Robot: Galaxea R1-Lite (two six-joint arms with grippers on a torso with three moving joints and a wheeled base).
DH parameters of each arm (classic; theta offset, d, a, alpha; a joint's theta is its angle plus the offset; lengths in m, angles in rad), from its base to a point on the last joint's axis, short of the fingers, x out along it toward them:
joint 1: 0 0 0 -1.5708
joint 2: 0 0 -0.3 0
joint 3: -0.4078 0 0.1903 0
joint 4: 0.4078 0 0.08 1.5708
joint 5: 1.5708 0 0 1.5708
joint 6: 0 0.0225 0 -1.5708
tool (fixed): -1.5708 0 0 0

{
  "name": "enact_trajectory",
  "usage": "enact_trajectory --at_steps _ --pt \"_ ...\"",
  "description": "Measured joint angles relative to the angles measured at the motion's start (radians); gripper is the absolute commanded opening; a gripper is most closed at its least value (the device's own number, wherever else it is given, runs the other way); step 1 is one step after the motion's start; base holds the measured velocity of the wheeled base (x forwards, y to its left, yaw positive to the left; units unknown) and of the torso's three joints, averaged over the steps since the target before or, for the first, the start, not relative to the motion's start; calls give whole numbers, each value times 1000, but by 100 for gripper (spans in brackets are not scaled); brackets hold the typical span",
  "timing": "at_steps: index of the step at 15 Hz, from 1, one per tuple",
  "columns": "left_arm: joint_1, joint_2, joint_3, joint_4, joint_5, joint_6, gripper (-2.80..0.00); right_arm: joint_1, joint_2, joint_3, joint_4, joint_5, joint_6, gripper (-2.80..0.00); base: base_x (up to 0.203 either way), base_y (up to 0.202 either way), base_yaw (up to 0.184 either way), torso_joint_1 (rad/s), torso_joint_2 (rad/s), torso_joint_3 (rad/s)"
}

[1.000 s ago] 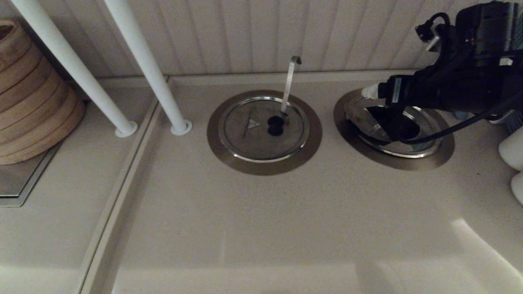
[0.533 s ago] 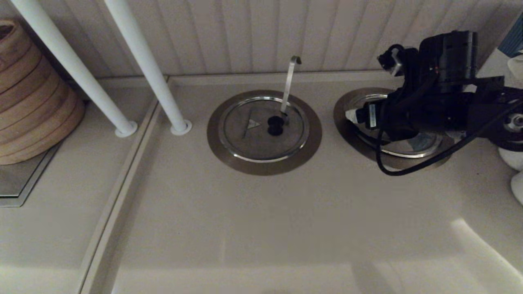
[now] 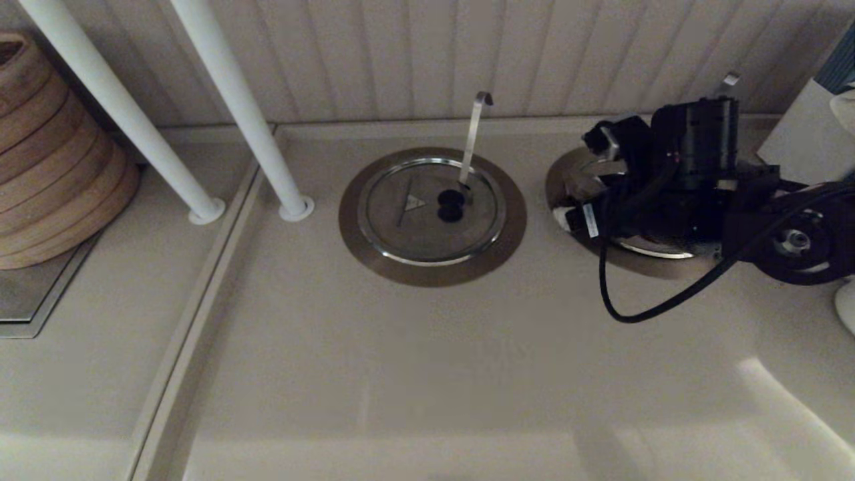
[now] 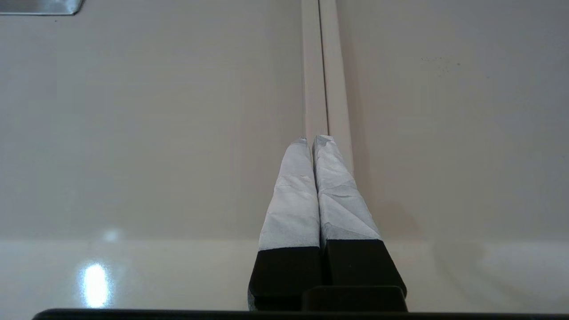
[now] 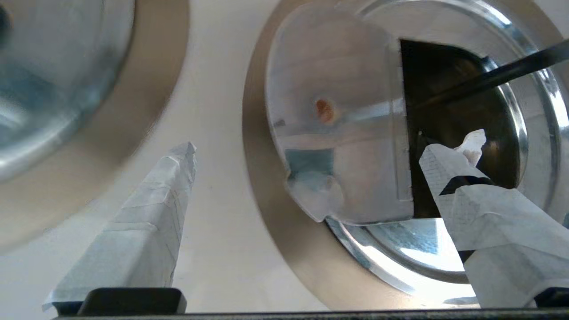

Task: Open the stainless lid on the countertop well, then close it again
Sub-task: Close the lid

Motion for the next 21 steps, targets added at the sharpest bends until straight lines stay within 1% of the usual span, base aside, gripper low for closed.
enact_trajectory --at_steps 4,6,12,18,21 --pt "0 0 0 0 0 0 -280 0 21 47 -71 -27 -88 0 0 0 0 0 0 0" --pt "0 0 0 0 0 0 -280 -8 35 55 -111 -41 -112 0 0 0 0 0 0 0" --pt "0 0 0 0 0 0 -280 -38 66 52 -163 -42 -129 0 0 0 0 0 0 0" --pt "0 0 0 0 0 0 -280 -86 76 26 -179 -42 -133 0 0 0 0 0 0 0" --pt "0 0 0 0 0 0 -280 -97 73 18 -182 -42 -133 0 0 0 0 0 0 0"
